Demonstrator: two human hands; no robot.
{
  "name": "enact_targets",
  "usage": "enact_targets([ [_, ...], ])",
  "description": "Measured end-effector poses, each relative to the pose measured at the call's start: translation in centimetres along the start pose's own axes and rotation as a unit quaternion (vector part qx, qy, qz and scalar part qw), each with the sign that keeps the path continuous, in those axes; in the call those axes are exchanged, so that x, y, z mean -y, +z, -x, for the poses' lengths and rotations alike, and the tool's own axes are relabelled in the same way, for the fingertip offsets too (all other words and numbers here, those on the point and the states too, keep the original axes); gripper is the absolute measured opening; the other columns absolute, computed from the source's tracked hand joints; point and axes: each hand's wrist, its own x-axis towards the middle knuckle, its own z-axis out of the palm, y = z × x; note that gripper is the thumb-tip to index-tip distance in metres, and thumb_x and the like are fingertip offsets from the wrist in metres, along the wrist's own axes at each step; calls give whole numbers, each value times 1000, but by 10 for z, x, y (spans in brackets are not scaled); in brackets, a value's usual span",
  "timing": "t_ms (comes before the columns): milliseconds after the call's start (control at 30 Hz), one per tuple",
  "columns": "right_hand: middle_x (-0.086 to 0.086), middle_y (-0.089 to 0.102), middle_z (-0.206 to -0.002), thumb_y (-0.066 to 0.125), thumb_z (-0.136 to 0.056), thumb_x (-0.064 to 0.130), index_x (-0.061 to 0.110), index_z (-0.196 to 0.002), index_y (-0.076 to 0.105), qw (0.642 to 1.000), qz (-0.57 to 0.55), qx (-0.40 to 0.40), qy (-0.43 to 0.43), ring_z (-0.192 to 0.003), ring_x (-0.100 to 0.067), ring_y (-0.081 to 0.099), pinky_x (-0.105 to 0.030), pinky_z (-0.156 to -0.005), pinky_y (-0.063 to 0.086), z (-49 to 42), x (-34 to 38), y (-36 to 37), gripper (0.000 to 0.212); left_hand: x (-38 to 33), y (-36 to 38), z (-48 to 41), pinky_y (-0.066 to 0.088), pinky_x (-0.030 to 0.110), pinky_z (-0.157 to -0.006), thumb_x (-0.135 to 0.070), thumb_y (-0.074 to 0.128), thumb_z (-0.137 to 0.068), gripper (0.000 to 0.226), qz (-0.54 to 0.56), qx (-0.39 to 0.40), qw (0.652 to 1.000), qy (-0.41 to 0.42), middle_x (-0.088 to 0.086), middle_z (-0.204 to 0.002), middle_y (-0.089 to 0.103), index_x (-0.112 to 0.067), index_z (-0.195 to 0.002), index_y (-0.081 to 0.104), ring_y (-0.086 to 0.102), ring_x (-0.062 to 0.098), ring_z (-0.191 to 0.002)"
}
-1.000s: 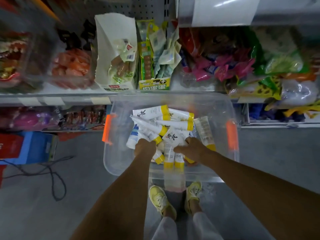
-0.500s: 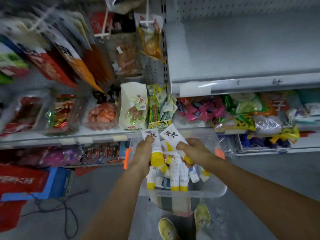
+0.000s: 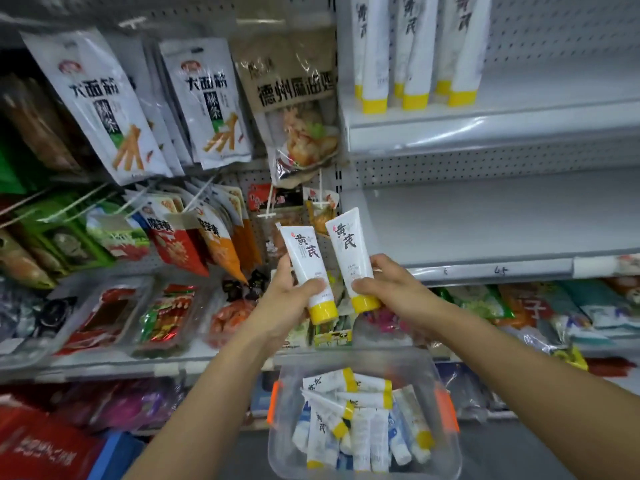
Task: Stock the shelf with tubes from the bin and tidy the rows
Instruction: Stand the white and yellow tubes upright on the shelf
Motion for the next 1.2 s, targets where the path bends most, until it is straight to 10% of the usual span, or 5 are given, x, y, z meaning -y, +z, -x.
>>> enact_targets([
  [100,-7,71,-107,63,-89,6,12,-125,49,998,-15,-4,-58,-90,-17,70,-30,-76,57,5,23,-18,38,-28,11,0,56,38,-85,-11,64,-91,60,-25,1,998,50,0,-131,60,-28,-141,35,64,20,-111],
  [533,-8,73,-103,69,-84,4,12,-115,59,969,27,-106,-221,-90,-19,69,-30,-73,54,25,130,-142,34,-150,108,-31,57,40,-88,-28,76,-77,65,-77,31,967,240,-2,-127,61,-27,-134,45,61,17,-116],
  [1200,-10,63,-112,75,-72,7,8,-120,51,928,244,-204,-192,-100,-26,61,-33,-76,50,-98,175,-299,53,-204,225,-85,56,38,-86,-26,78,-78,73,-150,-129,934,297,-1,-115,59,-25,-138,37,64,18,-98],
])
